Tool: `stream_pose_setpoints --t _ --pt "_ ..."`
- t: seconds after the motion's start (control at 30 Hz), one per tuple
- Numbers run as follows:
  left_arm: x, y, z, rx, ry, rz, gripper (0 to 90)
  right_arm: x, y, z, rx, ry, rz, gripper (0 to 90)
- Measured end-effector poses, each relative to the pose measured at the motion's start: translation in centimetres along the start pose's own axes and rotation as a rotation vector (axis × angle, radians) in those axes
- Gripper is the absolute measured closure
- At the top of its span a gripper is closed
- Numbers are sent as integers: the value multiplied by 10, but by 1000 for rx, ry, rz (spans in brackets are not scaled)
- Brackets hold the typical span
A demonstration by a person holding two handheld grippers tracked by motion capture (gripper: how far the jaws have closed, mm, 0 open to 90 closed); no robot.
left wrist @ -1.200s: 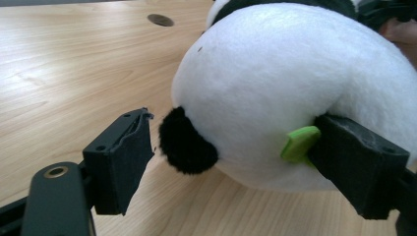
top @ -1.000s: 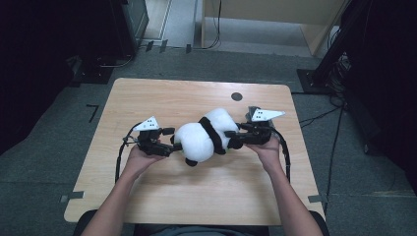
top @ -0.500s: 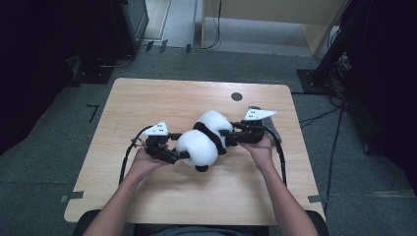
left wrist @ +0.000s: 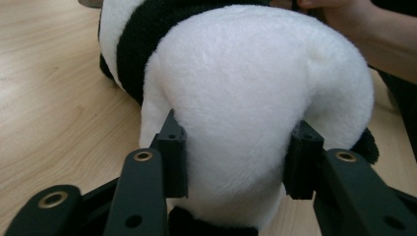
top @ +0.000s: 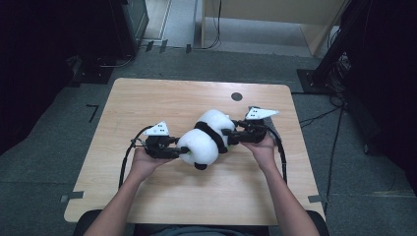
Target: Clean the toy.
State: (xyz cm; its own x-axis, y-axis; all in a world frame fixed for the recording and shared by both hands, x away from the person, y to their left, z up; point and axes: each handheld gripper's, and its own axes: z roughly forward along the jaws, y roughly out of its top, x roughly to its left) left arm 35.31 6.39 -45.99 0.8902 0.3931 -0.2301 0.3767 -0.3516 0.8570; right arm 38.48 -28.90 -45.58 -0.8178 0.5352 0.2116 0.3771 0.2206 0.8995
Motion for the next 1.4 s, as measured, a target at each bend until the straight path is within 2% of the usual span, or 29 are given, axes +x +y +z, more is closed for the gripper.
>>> stream_pose_setpoints --t 0.1,0.2,0.23,0.3,0.33,0.4,0.53,0.7,0.8,0.87,1.0,1.1,1.23,1.33,1.4 --pt "-2 3 -7 -41 22 3 583 -5 0 -3 -14 -41 17 420" --pt "-4 5 -13 -66 76 6 601 -11 -2 -9 -19 -87 51 406" --pt "-2 5 -16 -83 105 -2 601 -12 -3 -10 -9 -113 53 403" --pt "1 5 -20 -105 114 -31 599 -14 -6 -12 26 -178 51 391" --pt "3 5 -22 -115 118 -42 598 -15 -7 -13 34 -193 48 391" --pt "5 5 -24 -122 143 -62 595 -17 -9 -16 49 -229 63 391" --pt "5 6 -22 -129 200 -73 592 -20 -11 -25 31 -296 73 391" --pt "9 8 -19 -147 238 -99 588 -25 -19 -38 46 -428 65 392" --pt "11 10 -18 -147 272 -107 585 -30 -23 -45 42 -460 90 392" --pt "13 11 -17 -145 284 -115 583 -33 -27 -50 39 -493 93 392" --pt "15 13 -16 -144 298 -123 581 -40 -35 -59 38 -556 130 395" --pt "14 13 -14 -141 294 -119 578 -44 -40 -61 56 -586 144 408" --pt "12 13 -13 -142 299 -109 575 -54 -51 -58 119 -603 181 427" --pt "11 13 -13 -144 308 -113 574 -59 -57 -57 150 -611 199 515" --pt "12 13 -13 -141 309 -116 574 -62 -60 -56 158 -590 229 594"
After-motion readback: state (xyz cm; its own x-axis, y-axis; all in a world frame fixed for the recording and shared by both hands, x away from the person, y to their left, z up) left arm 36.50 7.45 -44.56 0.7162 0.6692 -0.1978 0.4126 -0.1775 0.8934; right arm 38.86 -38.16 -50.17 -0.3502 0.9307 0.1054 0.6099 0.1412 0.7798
